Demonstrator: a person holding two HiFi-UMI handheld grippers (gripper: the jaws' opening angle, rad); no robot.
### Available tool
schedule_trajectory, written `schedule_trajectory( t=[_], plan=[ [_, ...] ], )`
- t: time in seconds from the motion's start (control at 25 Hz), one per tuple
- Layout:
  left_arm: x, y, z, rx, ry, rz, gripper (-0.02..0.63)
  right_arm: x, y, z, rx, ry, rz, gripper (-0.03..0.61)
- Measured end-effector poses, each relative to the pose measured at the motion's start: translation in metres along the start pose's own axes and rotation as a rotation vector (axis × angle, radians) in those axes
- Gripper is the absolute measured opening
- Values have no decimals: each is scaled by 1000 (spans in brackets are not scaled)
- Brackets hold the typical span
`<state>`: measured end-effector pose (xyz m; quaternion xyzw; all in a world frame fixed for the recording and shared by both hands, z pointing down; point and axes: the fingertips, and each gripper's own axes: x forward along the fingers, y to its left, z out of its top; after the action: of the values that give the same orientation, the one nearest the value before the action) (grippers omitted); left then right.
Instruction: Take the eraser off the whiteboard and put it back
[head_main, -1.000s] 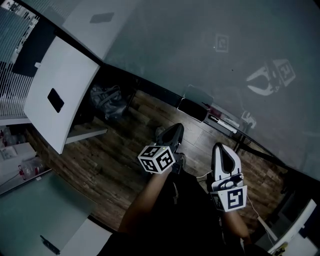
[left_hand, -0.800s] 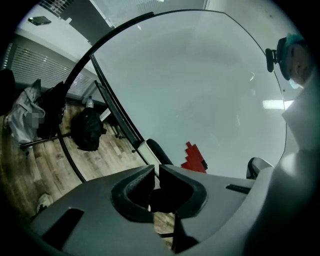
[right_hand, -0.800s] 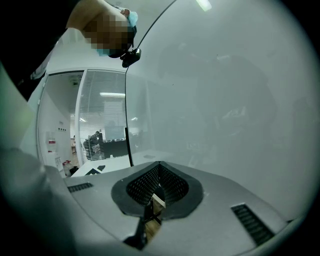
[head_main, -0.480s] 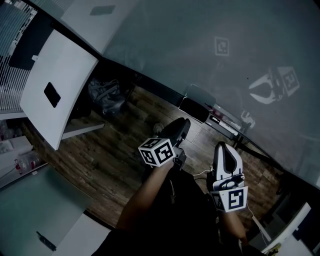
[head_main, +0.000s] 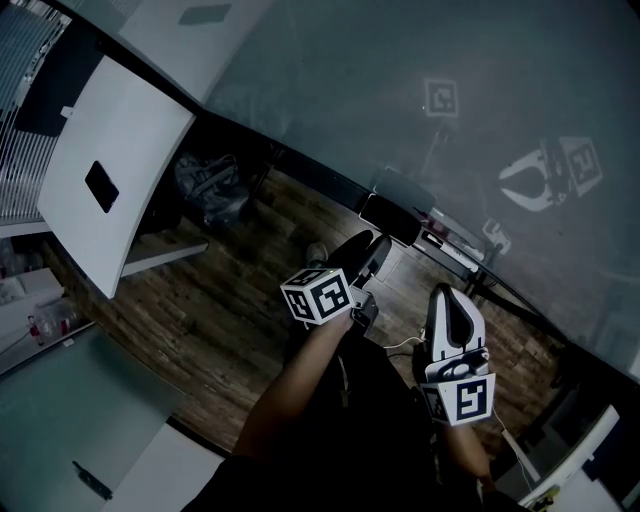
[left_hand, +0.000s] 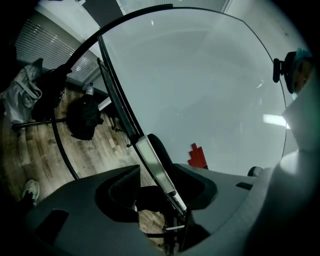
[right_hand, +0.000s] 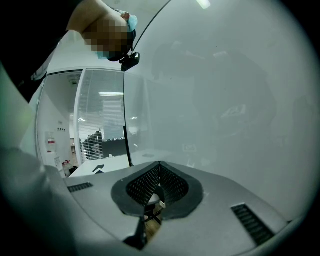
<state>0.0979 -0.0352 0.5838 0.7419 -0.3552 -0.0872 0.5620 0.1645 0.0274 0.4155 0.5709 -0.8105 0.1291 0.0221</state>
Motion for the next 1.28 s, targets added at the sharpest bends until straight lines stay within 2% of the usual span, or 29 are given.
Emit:
schedule_trajectory(
  t=[0.88, 1.28],
  plan=[
    [14, -5, 6, -76, 12, -23, 213, 3, -8, -2, -7, 15, -20, 15],
    [16, -2, 4, -105, 18, 8, 213, 2, -13, -3, -2, 19, -31, 15]
  ],
)
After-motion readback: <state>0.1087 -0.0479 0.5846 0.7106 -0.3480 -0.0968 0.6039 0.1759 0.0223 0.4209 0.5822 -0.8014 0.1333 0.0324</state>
